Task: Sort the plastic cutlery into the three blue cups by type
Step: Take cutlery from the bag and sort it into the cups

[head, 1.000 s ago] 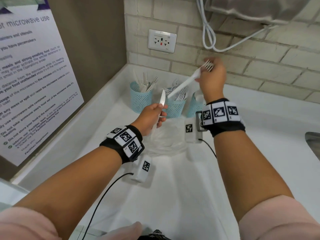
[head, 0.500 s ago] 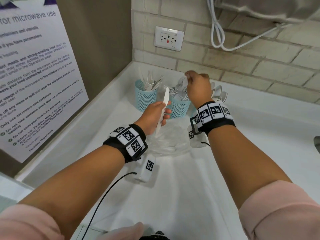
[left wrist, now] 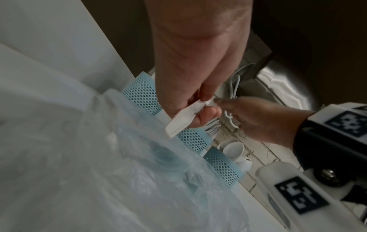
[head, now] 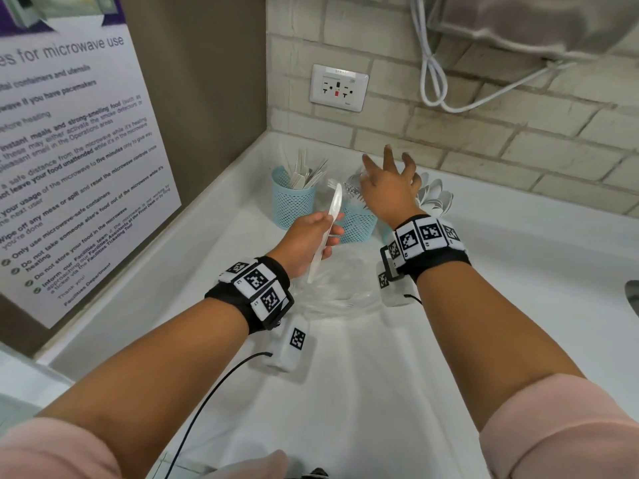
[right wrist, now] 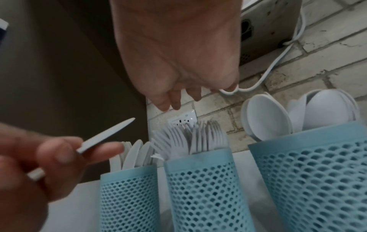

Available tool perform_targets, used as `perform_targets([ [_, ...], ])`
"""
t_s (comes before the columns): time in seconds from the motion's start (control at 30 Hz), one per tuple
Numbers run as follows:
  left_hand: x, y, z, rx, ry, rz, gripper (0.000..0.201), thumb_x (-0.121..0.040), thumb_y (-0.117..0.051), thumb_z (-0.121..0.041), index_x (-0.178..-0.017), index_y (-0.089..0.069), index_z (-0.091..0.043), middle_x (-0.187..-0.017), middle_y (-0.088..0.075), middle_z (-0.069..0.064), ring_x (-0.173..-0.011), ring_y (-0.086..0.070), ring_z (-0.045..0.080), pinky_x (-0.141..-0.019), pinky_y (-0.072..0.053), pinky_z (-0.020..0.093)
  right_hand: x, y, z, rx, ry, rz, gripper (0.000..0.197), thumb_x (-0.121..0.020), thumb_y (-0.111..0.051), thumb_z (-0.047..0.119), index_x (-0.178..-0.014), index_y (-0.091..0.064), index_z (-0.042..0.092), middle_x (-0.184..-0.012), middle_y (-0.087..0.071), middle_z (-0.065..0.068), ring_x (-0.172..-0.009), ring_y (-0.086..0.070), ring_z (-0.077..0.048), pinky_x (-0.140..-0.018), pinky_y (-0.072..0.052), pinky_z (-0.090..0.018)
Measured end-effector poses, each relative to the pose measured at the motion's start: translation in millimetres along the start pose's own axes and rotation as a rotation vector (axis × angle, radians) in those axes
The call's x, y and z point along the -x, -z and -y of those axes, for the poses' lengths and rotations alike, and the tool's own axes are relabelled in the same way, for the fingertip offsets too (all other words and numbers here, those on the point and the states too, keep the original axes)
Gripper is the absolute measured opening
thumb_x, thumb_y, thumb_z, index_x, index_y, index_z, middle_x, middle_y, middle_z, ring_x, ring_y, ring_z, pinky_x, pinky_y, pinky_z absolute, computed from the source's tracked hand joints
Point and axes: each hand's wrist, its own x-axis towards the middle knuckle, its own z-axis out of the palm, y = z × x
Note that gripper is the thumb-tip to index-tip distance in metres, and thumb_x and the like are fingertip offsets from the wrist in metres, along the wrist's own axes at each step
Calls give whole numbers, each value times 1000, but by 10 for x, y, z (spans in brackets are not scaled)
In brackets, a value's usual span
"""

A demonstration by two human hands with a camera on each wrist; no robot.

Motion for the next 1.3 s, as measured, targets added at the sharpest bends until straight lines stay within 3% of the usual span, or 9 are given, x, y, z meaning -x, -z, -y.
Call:
perform_targets([
  [0.1,0,-13,-5,1,-45,-14,30,-102,-36,-19,-122,-56,-10,-79,-57,-2,-63,-50,7,-54,-41,17,28,71,107,-165,94,-171,44,-96,-41,39,-139,-42,30,-149,-36,1,-136,-22,-29,-106,-22,-44],
  [0.23,3,-12,-38,-11,-88,-52,29,-101,-38,-21,-122,-56,-12,-79,-58,-2,-63,-51,7,-53,-42,16,37,161,221,-589,194,-19,41,-92,-56,34,-130,-56,19,-101,-70,-1,-87,-58,-7,-83,-44,-21],
  [0.33,1,11,-37,-7,-107,-49,29,-101,-39,-22,-122,-56,-12,-78,-58,-2,-64,-51,7,-54,-43,17,43,146,240,-574,229,95,40,-91,-59,28,-129,-56,17,-64,-60,7,-54,-53,8,-60,-38,-6],
  [0.5,-36,32,-21,-6,-116,-79,28,-100,-41,-20,-119,-57,-8,-78,-58,-2,-64,-49,7,-54,-40,17,34,84,261,-699,177,208,39,-88,-63,11,-126,-55,12,-41,-54,11,-39,-49,3,-44,-36,-5],
  [0.73,-63,150,-19,-50,-92,-155,30,-101,-37,-31,-105,-61,-14,-74,-56,-4,-61,-49,6,-56,-40,17,-270,422,332,-923,-13,-268,24,-93,-51,8,-116,-55,12,-85,-62,-9,-57,-58,-9,-54,-50,-22],
  [0.9,-141,256,94,-806,-216,-133,18,-93,-51,-21,-99,-67,-15,-108,-64,3,-103,-57,21,-91,-46,29,-484,426,566,-929,18,-554,21,-94,-43,7,-109,-57,10,-77,-65,-4,-69,-65,-21,-67,-56,-34],
  [1.0,-130,288,131,-1040,-135,-116,15,-88,-54,-16,-90,-68,-22,-115,-56,7,-113,-48,29,-95,-45,41,-490,234,727,-815,123,-541,24,-95,-41,9,-110,-59,7,-76,-62,-5,-67,-62,-24,-67,-53,-32],
  [1.13,-83,335,120,-1039,-74,7,25,-85,-48,-5,-84,-69,-19,-113,-62,7,-106,-56,27,-89,-48,32,-476,-73,839,-534,292,-453,27,-95,-43,10,-115,-61,9,-90,-69,-10,-79,-64,-24,-70,-50,-29],
  [1.3,-22,364,89,-1097,38,131,39,-87,-40,4,-104,-70,-13,-129,-56,5,-118,-51,20,-89,-39,20,-465,-390,872,-157,350,-195,33,-94,-43,12,-115,-66,22,-102,-67,-14,-99,-55,-32,-83,-45,-36],
])
